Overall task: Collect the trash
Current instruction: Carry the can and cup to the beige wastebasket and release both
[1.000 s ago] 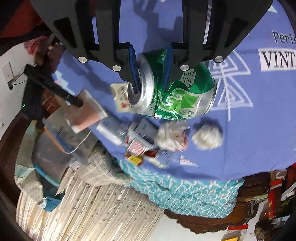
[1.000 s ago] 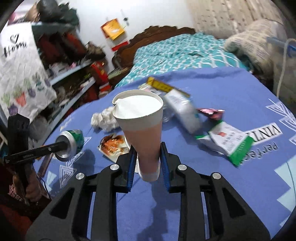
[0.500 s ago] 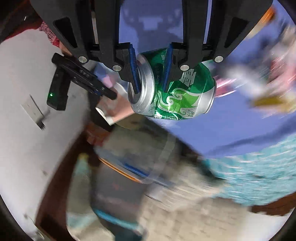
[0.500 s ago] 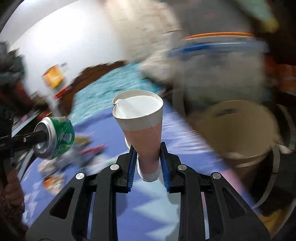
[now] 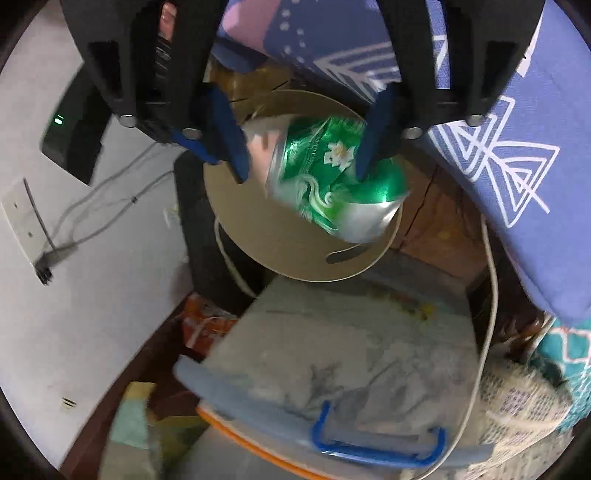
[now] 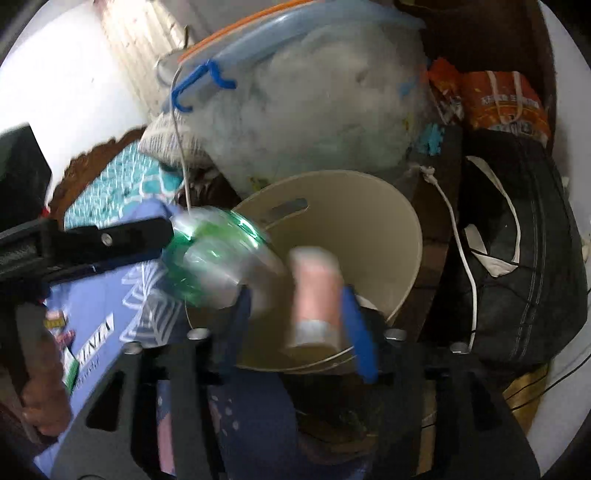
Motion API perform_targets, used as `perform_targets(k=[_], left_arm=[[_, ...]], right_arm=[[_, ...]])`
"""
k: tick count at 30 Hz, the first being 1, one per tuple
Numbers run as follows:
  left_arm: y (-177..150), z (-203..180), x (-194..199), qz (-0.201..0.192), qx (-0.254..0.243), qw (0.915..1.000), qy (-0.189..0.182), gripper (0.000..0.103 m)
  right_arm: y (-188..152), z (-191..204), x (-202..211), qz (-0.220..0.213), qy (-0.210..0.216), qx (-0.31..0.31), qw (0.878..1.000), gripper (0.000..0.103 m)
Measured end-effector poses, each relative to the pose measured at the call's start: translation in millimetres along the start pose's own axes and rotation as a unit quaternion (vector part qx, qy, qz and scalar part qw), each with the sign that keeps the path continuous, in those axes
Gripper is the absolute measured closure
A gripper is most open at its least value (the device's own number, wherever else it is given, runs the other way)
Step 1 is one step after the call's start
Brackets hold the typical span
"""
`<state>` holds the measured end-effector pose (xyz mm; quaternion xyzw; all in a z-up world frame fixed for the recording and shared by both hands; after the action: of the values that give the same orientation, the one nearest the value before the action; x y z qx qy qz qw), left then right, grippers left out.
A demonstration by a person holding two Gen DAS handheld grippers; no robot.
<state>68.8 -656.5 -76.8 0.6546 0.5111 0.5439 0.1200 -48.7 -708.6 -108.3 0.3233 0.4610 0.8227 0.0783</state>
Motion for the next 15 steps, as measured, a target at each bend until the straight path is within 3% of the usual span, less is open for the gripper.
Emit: perform_targets(k=[3,8,12,15], left_arm=[[2,6,13,-0.008,0.016,0.9998,-0.002,0.045],[-15,19,82,-0.042,0.035,0.9985,0.004,0.045],[-54,35,140,-0.052,0.045,0.9974,0.023,0.046],[-89,54,186,-0.052,0.062,0.9958,0.043,0.046]], right_arm=[[1,0,12,-0.019,0.003,-0.014,1.000,0.047],[7,26,33,-0.037,0.037,-0.035,0.998,0.047],[-4,80,41,-0.021,0.101,-0.023,0.994,0.047],[-25,134,42,0.016,0.162,-0.012,0.987,0.054]])
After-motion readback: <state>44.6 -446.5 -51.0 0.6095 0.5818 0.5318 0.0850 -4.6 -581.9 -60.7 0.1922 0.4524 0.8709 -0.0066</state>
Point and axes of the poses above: each gripper's, at about its wrist camera, not at the fingertips, and x roughly against the way its jaws point, z to its left, y to its top, the point moved 10 cm from there along -x, roughly the way its jaws point, and after that the axes turned 15 degrees about -z, right-handed, at the moved point
